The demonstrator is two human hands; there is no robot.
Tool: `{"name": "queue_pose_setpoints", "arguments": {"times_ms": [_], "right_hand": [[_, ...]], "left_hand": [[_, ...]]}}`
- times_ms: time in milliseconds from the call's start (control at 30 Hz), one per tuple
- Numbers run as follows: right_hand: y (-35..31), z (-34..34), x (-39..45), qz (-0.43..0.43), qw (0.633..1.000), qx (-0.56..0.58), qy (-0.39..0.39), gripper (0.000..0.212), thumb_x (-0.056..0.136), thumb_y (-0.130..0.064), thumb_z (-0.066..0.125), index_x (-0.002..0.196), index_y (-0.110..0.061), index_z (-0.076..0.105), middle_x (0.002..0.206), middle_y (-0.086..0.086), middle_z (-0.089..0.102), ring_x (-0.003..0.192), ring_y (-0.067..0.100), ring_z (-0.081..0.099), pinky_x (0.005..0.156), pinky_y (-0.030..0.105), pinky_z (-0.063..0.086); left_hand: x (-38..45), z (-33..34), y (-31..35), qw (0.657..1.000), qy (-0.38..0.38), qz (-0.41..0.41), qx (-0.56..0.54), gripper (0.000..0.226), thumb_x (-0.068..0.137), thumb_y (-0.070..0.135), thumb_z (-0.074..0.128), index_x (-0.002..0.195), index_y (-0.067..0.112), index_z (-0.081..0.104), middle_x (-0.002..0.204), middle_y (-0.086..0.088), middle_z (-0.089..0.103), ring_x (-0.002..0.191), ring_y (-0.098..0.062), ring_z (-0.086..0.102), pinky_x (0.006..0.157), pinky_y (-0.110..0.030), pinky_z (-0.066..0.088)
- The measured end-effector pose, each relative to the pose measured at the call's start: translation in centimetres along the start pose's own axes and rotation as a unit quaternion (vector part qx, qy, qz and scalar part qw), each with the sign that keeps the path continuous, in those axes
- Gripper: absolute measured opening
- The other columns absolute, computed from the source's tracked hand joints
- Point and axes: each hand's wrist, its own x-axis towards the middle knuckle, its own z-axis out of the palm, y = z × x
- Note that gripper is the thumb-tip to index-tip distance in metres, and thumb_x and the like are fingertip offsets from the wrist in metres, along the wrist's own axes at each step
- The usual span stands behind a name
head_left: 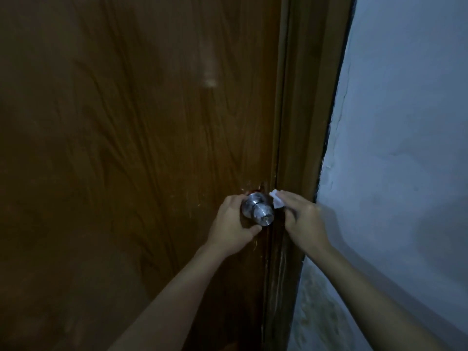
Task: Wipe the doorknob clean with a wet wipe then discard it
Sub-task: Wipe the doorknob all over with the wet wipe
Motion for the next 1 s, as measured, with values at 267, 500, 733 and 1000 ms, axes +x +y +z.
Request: {"name": "queue_pose_setpoints", "arguments": {"times_ms": [267,500,733,1000], "right_hand": [[0.8,2.5,0.7,-0.013,0.993,0.025,-0.112,0.039,0.085,0.006,0.052,0.123,0.000,0.054,0.131,0.018,0.054,0.121,0.025,0.051,0.101,0.017,0.030],[1.9,2.8,-1.2,0.018,0.997,0.056,-0.048,0.035,0.081,0.012,0.050,0.113,0.003,0.060,0.118,0.022,0.063,0.111,0.029,0.060,0.100,0.030,0.039],[1.7,2.3,-0.8,0.003,0.995,0.056,-0.083,0.035,0.083,0.005,0.053,0.118,0.001,0.058,0.117,0.018,0.065,0.105,0.027,0.062,0.088,0.020,0.042],[2.5,2.6,-0.7,0.007,0.995,0.062,-0.073,0.034,0.084,0.008,0.048,0.114,0.000,0.061,0.110,0.013,0.068,0.098,0.021,0.064,0.078,0.009,0.045]], "left_hand": [[1.3,1.7,0.0,0.999,-0.007,-0.005,0.045,0.086,0.070,0.026,0.076,0.140,0.016,0.027,0.139,-0.001,0.036,0.128,-0.016,0.034,0.105,-0.029,0.032],[1.6,2.6,0.8,0.998,0.008,-0.022,0.059,0.088,0.071,0.026,0.076,0.141,0.013,0.026,0.139,-0.003,0.035,0.126,-0.018,0.038,0.102,-0.028,0.037],[1.8,2.2,1.0,0.997,-0.018,-0.045,0.061,0.092,0.068,0.022,0.079,0.142,0.014,0.025,0.137,0.000,0.033,0.126,-0.017,0.036,0.100,-0.022,0.033],[2.4,1.5,1.1,0.995,-0.037,-0.057,0.070,0.089,0.065,0.018,0.080,0.139,0.014,0.032,0.135,0.000,0.036,0.124,-0.018,0.039,0.094,-0.019,0.032]]}}
